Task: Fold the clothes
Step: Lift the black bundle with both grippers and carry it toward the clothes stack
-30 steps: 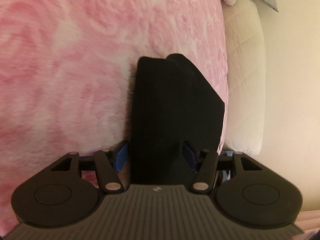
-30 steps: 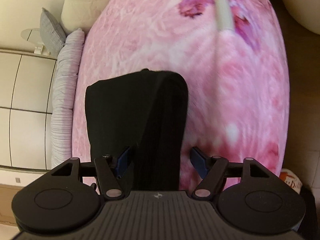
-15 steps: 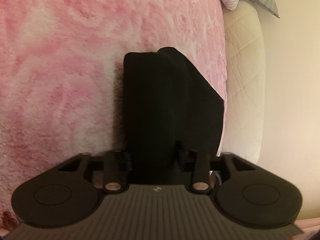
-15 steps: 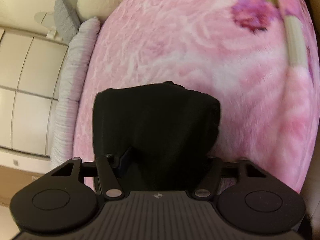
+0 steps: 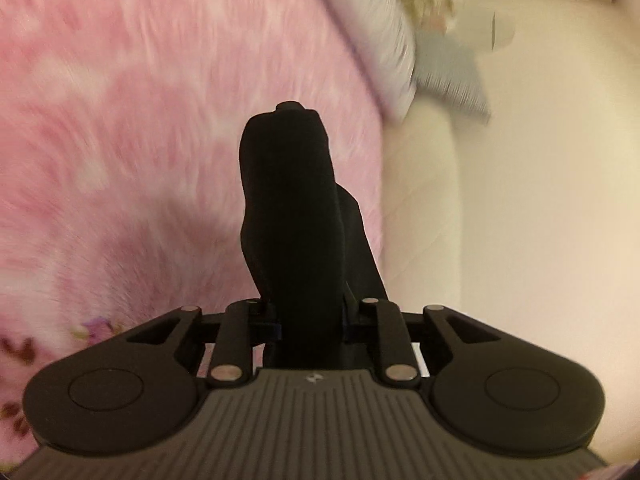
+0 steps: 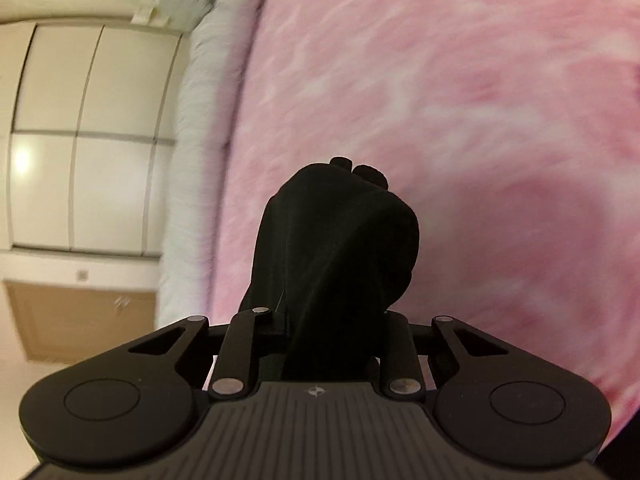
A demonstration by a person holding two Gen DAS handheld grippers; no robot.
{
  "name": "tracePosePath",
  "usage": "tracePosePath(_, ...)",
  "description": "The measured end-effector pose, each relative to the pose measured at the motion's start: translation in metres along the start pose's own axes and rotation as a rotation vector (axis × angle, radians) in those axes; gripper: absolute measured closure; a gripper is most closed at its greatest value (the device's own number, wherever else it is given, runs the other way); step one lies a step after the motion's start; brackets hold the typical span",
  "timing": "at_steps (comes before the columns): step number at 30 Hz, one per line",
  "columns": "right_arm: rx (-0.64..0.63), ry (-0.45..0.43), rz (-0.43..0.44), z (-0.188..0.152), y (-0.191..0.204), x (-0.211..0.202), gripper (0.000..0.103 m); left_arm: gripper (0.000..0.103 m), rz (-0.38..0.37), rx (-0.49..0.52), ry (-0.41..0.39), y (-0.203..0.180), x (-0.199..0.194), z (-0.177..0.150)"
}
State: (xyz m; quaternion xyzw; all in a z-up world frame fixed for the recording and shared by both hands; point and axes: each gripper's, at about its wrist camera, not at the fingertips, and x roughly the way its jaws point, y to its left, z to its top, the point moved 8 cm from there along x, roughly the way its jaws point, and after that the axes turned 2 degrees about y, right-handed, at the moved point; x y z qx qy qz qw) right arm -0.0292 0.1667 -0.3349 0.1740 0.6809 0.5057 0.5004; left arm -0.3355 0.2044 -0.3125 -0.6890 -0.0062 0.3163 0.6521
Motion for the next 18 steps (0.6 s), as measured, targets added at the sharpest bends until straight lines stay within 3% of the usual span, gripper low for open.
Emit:
tracePosePath(5,-0.094,0.188,0.096,-0.041,0.095,0.027,0.078,0.084,-0.006,-0.022,-0.25,-0.022,-0.131,0.02)
tracePosePath(10,-0.243,0.428,0.208,-0.128,0.197,0.073,0.078,0.084,0.017,-0.047,-0.531,-0.023,-0.277,0.023)
tracePosePath(12,-0.299,0.531,0.244,-0.176,0.233,0.093,0.078,0.084,0.026,-0.063,-0.637,-0.017,-0.331,0.02)
tracePosePath(18,-0.434,0.793,0.3,-0.332,0.311,0.144,0.078,0.084,0.033,-0.147,-0.812,0.04,-0.471,0.032)
